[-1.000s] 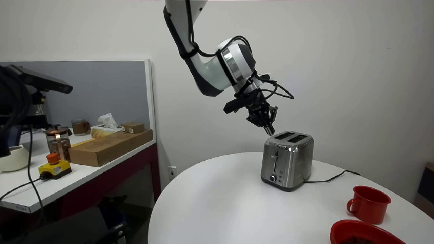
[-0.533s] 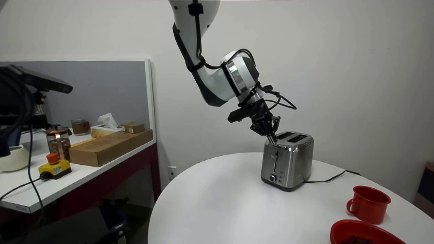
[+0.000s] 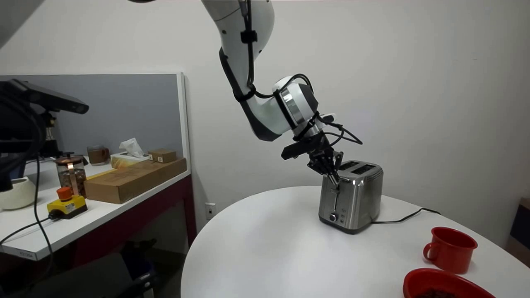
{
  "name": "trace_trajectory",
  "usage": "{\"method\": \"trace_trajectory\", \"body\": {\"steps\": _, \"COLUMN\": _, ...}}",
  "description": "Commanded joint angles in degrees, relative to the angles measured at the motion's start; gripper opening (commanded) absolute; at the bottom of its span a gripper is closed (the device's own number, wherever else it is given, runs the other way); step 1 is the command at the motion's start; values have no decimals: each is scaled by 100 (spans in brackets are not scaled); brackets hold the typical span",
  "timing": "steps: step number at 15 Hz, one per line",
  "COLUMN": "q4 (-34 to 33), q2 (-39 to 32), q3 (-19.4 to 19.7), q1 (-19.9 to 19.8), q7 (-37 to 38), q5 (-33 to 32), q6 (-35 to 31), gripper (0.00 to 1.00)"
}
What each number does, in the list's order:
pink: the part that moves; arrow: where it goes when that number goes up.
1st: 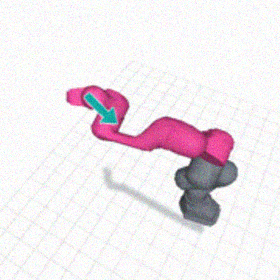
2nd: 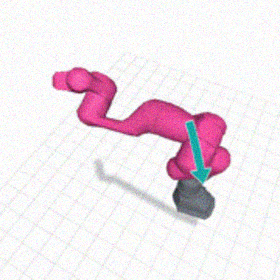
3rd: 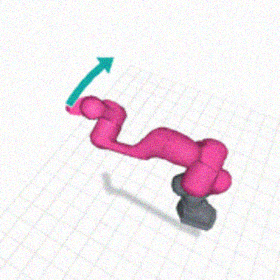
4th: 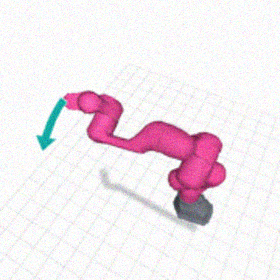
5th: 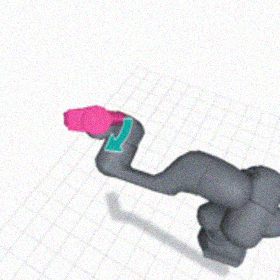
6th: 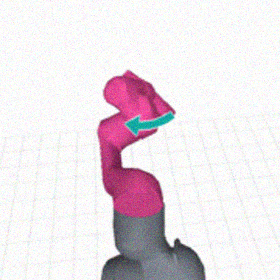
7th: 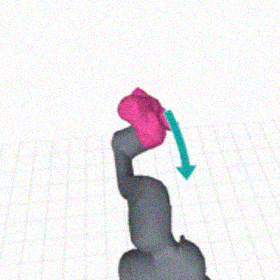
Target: Push the lever of the toaster down
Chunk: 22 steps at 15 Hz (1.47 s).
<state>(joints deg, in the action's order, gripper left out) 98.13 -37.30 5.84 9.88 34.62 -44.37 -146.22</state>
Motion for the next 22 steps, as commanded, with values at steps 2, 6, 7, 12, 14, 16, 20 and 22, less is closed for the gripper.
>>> {"method": "trace_trajectory", "body": {"steps": 2, "q4": -471, "q2": -482, "q3": 201, "q1": 168, "q7": 17, "q5": 85, "q6": -124, "gripper": 0}}
{"method": "trace_trajectory", "body": {"steps": 6, "q4": -566, "q2": -698, "q3": 225, "q1": 212, "q7": -7, "q5": 134, "q6": -124, "gripper": 0}}
{"method": "trace_trajectory", "body": {"steps": 7, "q4": -552, "q2": -718, "q3": 236, "q1": 229, "q7": -9, "q5": 132, "q6": -122, "gripper": 0}}
{"method": "trace_trajectory", "body": {"steps": 12, "q4": -547, "q2": -928, "q3": 264, "q1": 252, "q7": -9, "q5": 143, "q6": -148, "gripper": 0}}
{"method": "trace_trajectory", "body": {"steps": 14, "q4": -552, "q2": -1030, "q3": 263, "q1": 249, "q7": -13, "q5": 165, "q6": -157, "gripper": 0}}
{"method": "trace_trajectory", "body": {"steps": 16, "q4": -522, "q2": -1137, "q3": 265, "q1": 231, "q7": -7, "q5": 184, "q6": -200, "gripper": 0}}
{"method": "trace_trajectory", "body": {"steps": 20, "q4": -456, "q2": -1240, "q3": 241, "q1": 217, "q7": -12, "q5": 248, "q6": -222, "gripper": 0}}
{"method": "trace_trajectory", "body": {"steps": 22, "q4": -446, "q2": -1245, "q3": 234, "q1": 220, "q7": -11, "q5": 275, "q6": -205, "gripper": 0}}
